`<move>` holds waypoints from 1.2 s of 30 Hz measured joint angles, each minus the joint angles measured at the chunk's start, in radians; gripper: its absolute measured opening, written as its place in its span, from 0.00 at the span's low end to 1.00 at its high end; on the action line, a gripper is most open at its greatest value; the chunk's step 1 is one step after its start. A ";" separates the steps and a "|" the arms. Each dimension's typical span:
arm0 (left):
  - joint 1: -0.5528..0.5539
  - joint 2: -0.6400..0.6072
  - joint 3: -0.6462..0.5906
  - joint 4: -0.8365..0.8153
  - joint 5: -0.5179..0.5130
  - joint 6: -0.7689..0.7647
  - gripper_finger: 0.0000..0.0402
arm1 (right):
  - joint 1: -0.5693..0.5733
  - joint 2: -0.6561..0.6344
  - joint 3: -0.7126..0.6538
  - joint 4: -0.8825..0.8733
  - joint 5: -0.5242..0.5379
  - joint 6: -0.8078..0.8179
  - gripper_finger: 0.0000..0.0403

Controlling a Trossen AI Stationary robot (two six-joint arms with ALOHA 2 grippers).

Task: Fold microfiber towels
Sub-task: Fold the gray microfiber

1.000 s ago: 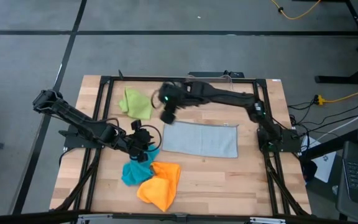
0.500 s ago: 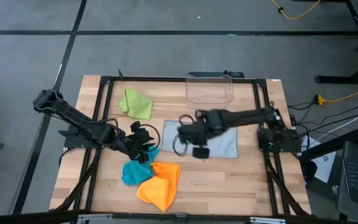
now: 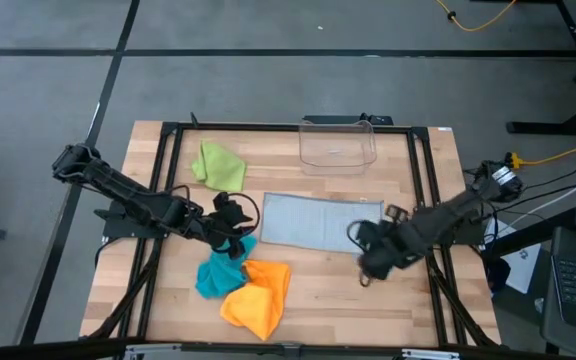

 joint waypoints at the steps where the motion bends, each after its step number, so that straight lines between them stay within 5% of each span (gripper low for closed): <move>1: 0.007 0.000 0.000 0.000 0.000 0.000 0.25 | 0.018 -0.010 -0.033 0.014 -0.008 0.034 0.32; 7: 0.048 0.000 0.000 0.000 -0.009 0.001 0.25 | 0.088 -0.015 -0.210 0.112 0.057 0.214 0.32; 9: 0.060 0.000 0.000 0.000 -0.010 0.001 0.25 | 0.076 -0.014 -0.274 0.166 0.137 0.367 0.32; 12: 0.075 0.000 0.000 0.001 -0.009 0.001 0.25 | 0.011 -0.009 -0.367 0.274 0.121 0.519 0.32; 21: 0.109 0.000 0.000 0.006 -0.011 0.020 0.25 | -0.125 -0.009 -0.514 0.576 0.015 0.361 0.32; 28: 0.109 0.000 0.000 0.006 -0.011 0.026 0.25 | -0.174 -0.014 -0.609 0.568 -0.069 0.371 0.32; 36: 0.109 0.000 0.000 0.006 -0.011 0.027 0.25 | -0.231 -0.008 -0.627 0.440 -0.031 0.379 0.32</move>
